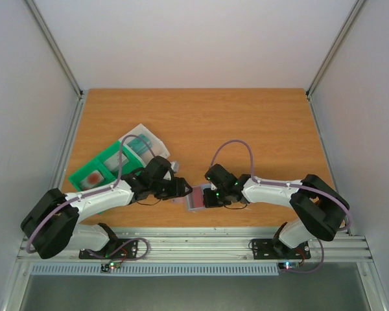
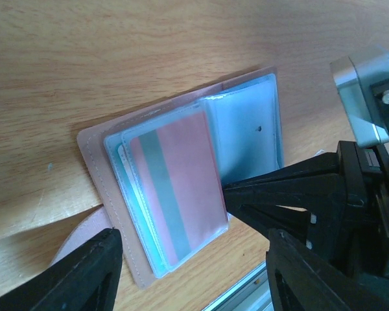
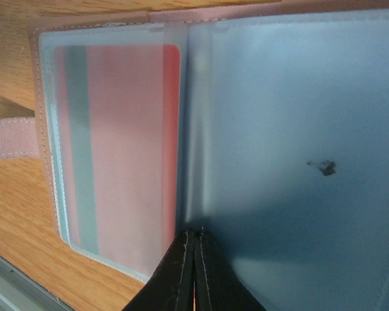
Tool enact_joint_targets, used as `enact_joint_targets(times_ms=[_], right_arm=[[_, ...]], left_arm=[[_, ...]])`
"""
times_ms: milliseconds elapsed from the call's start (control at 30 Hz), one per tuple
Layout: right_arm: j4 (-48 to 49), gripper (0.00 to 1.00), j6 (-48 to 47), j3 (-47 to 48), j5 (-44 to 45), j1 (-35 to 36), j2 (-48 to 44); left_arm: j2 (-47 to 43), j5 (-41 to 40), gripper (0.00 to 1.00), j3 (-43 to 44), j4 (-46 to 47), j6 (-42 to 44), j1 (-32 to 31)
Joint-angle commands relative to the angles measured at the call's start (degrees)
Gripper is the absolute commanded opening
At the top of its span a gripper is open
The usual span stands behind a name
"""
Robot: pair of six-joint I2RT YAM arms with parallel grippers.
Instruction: Take the credit cards out of the card holder
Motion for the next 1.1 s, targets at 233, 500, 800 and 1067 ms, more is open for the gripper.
enact_joint_targets(times_ms=[233, 500, 800, 1067], right_arm=[[1.5, 0.06, 2.6, -0.9, -1.8, -0.1, -1.5], [1.4, 0.09, 4.2, -0.9, -2.5, -0.1, -1.8], [1.0, 0.18, 4.3, 0.3, -2.9, -0.1, -1.8], [1.3, 0.12, 3.7, 0.6, -2.2, -0.1, 1.5]], left_arm=[[3.0, 3.9, 0.63, -2.1, 11.1, -2.6, 1.2], [3.4, 5.5, 0.65, -2.6, 10.6, -2.1, 2.2], [5.1, 7.7, 0.65, -3.2, 13.8, -3.2, 2.2], [5.5, 7.5, 0.65, -3.3, 13.6, -2.7, 2.2]])
